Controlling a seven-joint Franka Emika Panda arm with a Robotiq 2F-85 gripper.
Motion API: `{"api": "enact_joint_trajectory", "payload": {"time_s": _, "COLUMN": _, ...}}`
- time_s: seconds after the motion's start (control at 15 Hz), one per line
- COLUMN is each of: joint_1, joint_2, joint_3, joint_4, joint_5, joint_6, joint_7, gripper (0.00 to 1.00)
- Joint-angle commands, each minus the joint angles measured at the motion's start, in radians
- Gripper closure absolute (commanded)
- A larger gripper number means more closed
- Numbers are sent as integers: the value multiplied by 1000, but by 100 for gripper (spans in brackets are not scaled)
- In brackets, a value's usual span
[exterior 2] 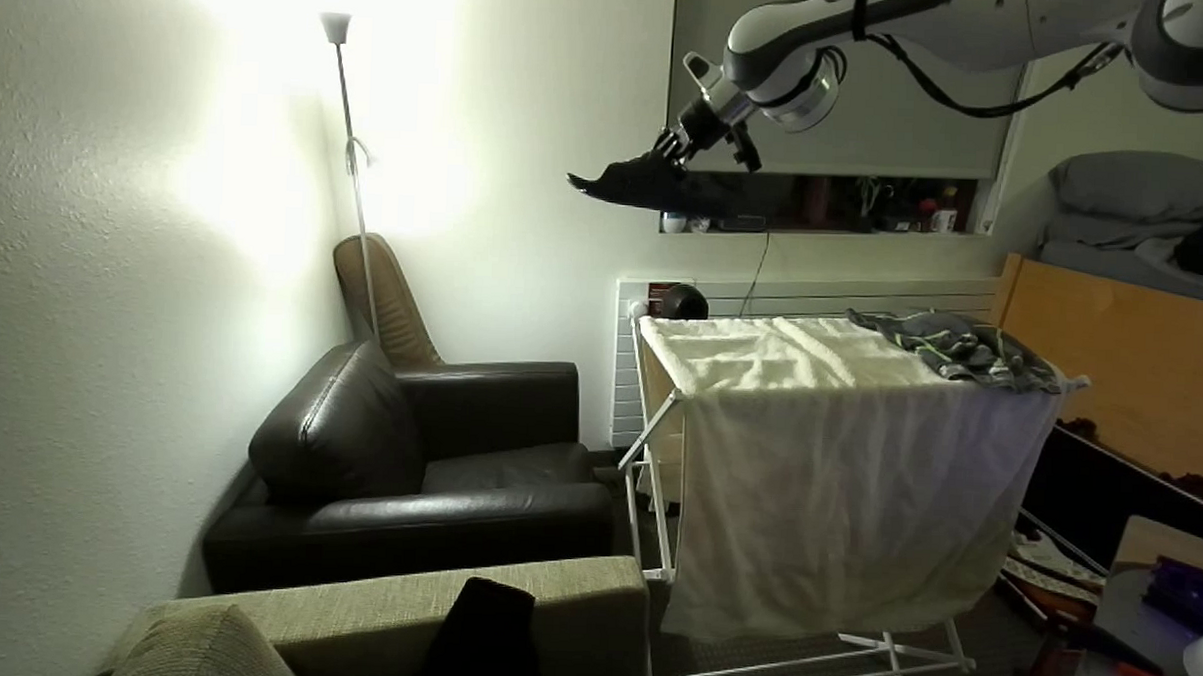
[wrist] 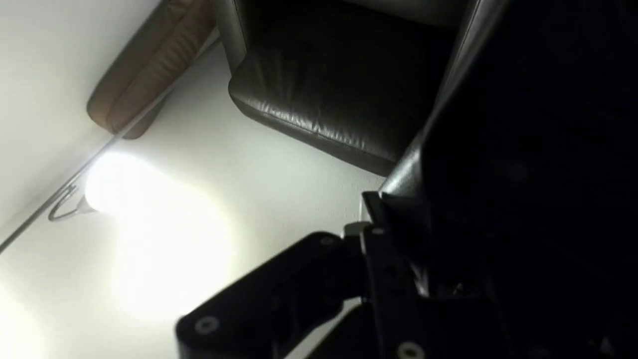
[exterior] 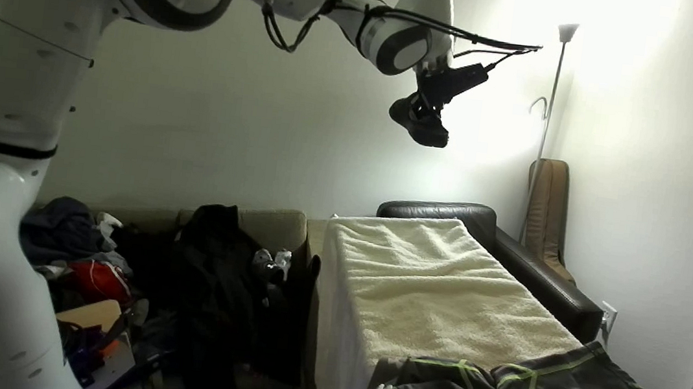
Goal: Put the black flip flop on the sofa
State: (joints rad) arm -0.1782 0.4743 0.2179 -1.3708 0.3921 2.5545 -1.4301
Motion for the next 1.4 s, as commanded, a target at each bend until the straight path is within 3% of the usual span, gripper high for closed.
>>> {"api": "enact_joint_trajectory", "payload": {"time_s": 0.0, "joint_1": -7, "joint_2": 145, "joint_3": 86, "joint_4": 224, "joint_5": 40, "joint_6": -6, "joint_7": -128, "gripper": 98}}
{"api": "enact_joint_trajectory", "payload": {"time_s": 0.33, "joint_1": 34, "joint_2": 284, "joint_3": 214, "joint_4": 473, "joint_5": 8, "joint_6": -79, "joint_7": -246, "gripper": 98}}
{"api": "enact_joint_trajectory", "payload": {"time_s": 0.87, "joint_1": 29, "joint_2": 353, "joint_3": 452, "joint_4": 656, "joint_5": 75, "joint_6": -310, "joint_7": -396, "gripper": 98}}
{"api": "enact_joint_trajectory", "payload": {"time_s": 1.33, "joint_1": 60, "joint_2": 414, "joint_3": 529, "joint_4": 779, "joint_5": 55, "joint_6": -486, "joint_7": -452, "gripper": 98}}
